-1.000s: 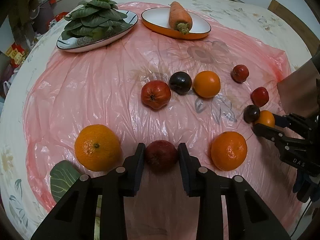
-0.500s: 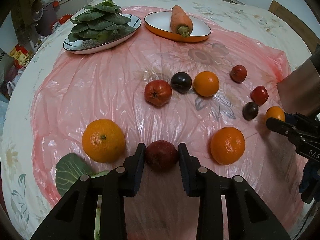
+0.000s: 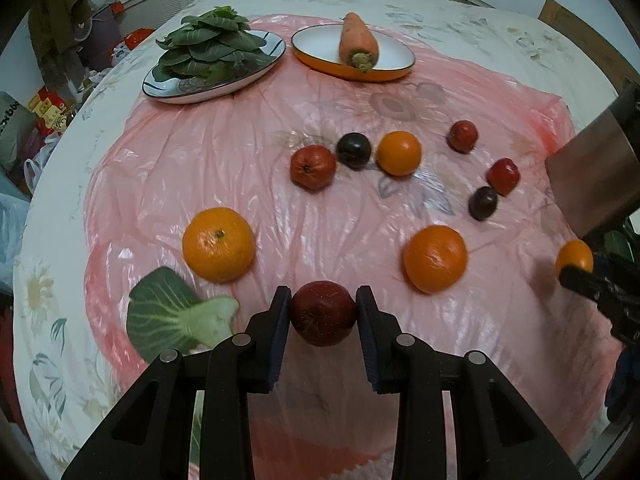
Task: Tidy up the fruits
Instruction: 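Carry the red apple and orange over the green tray with both tools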
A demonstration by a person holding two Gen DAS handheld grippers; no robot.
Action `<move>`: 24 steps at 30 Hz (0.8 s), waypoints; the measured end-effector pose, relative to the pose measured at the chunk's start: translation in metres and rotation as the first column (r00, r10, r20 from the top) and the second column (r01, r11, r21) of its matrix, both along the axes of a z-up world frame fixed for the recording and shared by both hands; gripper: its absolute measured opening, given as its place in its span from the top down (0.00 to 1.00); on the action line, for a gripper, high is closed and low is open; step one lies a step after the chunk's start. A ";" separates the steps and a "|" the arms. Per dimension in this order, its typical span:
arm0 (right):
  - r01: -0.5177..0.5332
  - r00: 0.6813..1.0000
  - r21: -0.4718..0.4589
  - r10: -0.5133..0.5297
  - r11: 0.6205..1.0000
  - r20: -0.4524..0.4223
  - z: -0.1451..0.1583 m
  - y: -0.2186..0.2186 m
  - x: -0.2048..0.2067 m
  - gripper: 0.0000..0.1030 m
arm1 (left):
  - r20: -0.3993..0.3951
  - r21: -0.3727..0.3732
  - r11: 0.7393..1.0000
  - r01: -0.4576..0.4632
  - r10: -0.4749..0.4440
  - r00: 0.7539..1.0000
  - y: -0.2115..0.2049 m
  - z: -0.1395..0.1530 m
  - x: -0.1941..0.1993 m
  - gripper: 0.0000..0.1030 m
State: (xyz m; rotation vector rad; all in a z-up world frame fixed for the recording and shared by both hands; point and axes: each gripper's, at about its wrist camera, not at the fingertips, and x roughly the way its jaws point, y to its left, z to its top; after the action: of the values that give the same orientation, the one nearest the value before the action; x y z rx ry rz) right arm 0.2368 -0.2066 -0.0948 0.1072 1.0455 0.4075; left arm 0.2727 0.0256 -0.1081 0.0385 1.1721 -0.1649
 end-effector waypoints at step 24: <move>0.372 0.926 -0.057 -0.375 0.927 -0.049 0.027 -0.205 -0.122 0.50 | -0.059 -0.131 0.902 0.411 -0.421 0.905 -0.251 0.017 -0.069 0.73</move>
State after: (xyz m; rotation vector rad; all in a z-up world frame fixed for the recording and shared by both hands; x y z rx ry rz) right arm 0.1146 -0.4118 -0.0681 0.2741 1.0648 0.0330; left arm 0.2042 -0.2251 -0.0911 0.1829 1.2267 -0.6196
